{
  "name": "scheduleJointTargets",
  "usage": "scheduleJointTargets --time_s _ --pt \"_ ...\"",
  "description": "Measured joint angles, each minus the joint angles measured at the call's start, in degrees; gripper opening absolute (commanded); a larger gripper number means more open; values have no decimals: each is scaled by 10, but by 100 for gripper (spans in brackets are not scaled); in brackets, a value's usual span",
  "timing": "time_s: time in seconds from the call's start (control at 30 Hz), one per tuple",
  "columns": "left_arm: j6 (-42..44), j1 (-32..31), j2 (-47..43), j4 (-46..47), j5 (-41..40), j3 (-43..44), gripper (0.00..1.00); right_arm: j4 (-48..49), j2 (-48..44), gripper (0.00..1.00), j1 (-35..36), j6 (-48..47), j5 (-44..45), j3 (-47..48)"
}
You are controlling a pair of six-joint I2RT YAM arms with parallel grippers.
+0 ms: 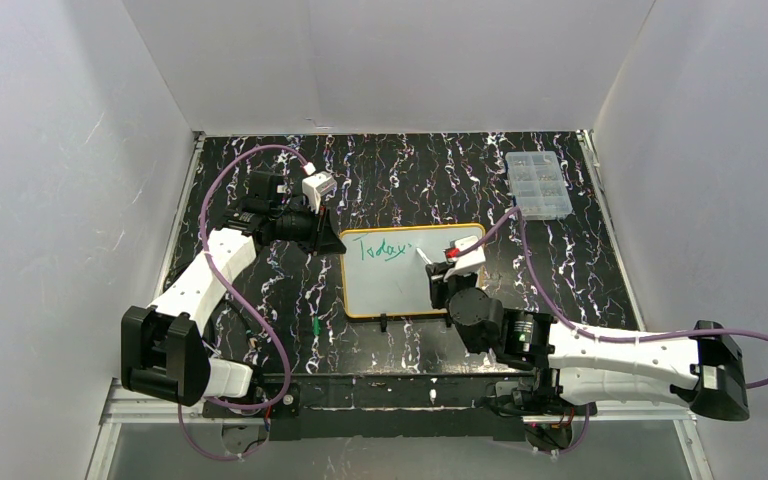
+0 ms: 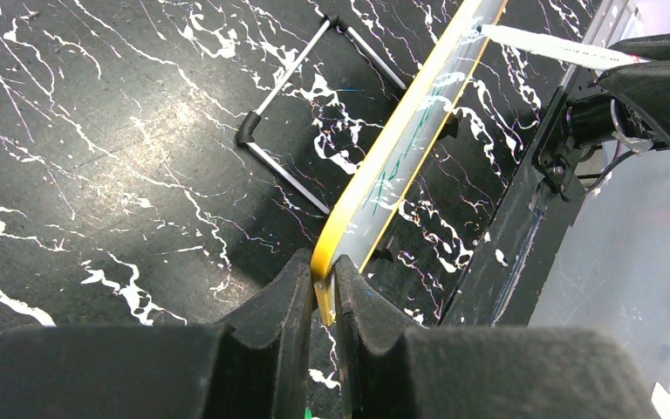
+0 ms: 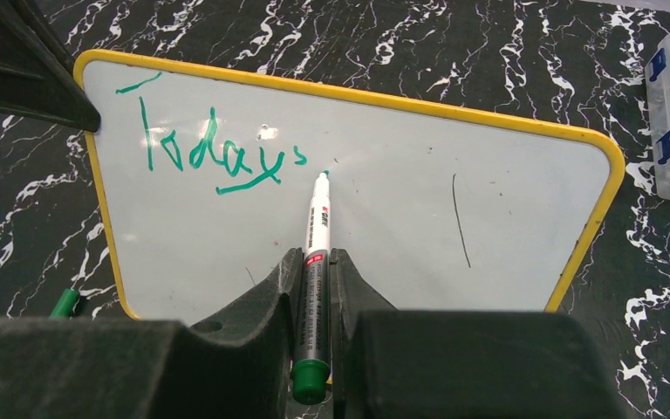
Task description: Write a sentence on the whiteboard
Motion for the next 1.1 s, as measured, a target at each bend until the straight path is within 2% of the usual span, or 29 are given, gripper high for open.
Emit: scheduleJointTargets --time_s 0.7,1.1 --pt "0 0 -1 0 -5 0 0 21 32 1 2 -9 -3 3" --pt "0 0 -1 0 -4 0 0 -12 20 1 2 27 -7 3"
